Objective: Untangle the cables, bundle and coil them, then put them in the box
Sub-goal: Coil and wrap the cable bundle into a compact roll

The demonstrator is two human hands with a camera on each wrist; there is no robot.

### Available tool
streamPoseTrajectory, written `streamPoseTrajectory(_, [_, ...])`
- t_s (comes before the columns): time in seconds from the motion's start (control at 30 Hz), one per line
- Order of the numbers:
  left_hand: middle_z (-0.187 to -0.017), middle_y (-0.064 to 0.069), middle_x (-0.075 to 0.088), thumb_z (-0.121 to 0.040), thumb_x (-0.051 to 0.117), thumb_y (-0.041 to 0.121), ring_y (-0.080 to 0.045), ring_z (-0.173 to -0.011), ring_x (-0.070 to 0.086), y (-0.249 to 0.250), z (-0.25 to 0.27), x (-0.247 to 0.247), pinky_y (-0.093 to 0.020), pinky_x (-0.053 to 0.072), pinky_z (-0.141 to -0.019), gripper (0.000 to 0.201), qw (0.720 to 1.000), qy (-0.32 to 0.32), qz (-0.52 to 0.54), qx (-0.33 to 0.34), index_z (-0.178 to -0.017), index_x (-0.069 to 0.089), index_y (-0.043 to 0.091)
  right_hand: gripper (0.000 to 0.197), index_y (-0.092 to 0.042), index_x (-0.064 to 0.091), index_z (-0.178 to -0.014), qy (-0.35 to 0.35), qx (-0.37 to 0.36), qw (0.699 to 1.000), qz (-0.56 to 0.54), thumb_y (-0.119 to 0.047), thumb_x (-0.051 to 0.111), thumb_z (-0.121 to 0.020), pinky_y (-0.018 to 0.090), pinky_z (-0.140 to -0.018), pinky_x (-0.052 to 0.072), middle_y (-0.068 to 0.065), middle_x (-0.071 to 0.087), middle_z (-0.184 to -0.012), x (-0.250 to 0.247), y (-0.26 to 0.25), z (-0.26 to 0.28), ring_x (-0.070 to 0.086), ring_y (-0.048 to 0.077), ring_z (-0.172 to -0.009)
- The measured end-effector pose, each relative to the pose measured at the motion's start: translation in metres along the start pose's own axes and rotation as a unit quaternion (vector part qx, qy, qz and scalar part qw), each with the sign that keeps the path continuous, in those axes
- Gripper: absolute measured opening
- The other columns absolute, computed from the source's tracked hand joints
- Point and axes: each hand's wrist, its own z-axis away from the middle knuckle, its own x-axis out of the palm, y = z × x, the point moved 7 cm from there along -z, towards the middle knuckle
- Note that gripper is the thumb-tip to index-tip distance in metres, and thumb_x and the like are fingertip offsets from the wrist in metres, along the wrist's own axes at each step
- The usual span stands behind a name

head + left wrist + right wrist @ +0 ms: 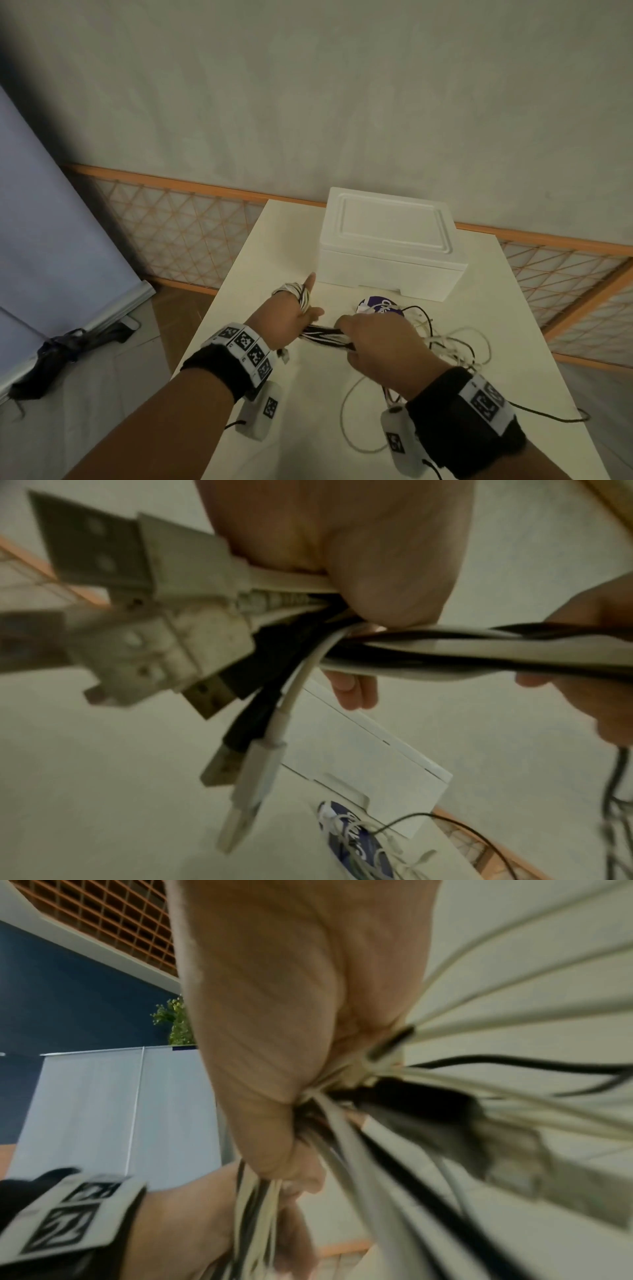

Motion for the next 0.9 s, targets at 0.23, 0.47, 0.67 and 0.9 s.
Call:
streamPoseTrajectory(0.23, [-0.108,-0.026,0.061,-0.074,0.07,-0.003,0.003,-0.05,0.055,0.028,0.019,0.002,-0.011,0.041,-0.052,0.053,0.949,-0.029,0.312,0.039,-0.123,0.051,-0.006,0.016,-0.032,0.069,-0.084,0.135,-0.036,0.99,-0.025,-0.041,0.069,-0.071,0.028,-0.054,0.045,-0.009,0.064,-0.068,-0.052,0.02,-0.009,0.062,0.017,-0.061])
streamPoseTrajectory(0.47, [-0.077,0.002,0.059,-0.085,0.069,0.023,-0.022,-0.078,0.065,0.06,0.015,-0.003,-0.034,0.055,-0.074,0.014,0.983,-0.026,0.116,0.138,-0.091,0.057,0.025,0.015,-0.026,0.073,-0.073,0.238,-0.088,0.966,-0.045,-0.027,0.069,-0.059,0.029,-0.051,0.052,-0.007,0.067,-0.062,-0.081,0.011,-0.015,0.062,0.018,-0.055])
streamPoseTrajectory(0.67, [-0.07,0.006,0.034,-0.089,0.052,0.045,-0.019,-0.071,0.043,0.021,-0.015,-0.038,-0.033,0.041,-0.068,0.035,0.97,0.076,-0.21,0.101,-0.073,0.033,0.021,0.023,-0.023,0.051,-0.095,0.101,0.145,0.971,-0.159,-0.029,0.065,-0.078,0.032,-0.069,0.046,-0.007,0.059,-0.078,-0.011,0.061,-0.025,0.061,0.022,-0.075])
streamPoseTrajectory(0.9, [-0.078,0.002,0.047,-0.083,0.05,0.027,-0.021,-0.072,0.05,-0.005,-0.024,-0.065,-0.034,0.047,-0.069,0.013,0.933,0.051,-0.345,0.093,-0.078,0.039,0.022,0.028,-0.031,0.051,-0.103,0.005,0.287,0.958,-0.02,-0.023,0.052,-0.076,0.038,-0.098,0.03,-0.009,0.066,-0.094,0.066,0.092,0.006,0.06,0.016,-0.098])
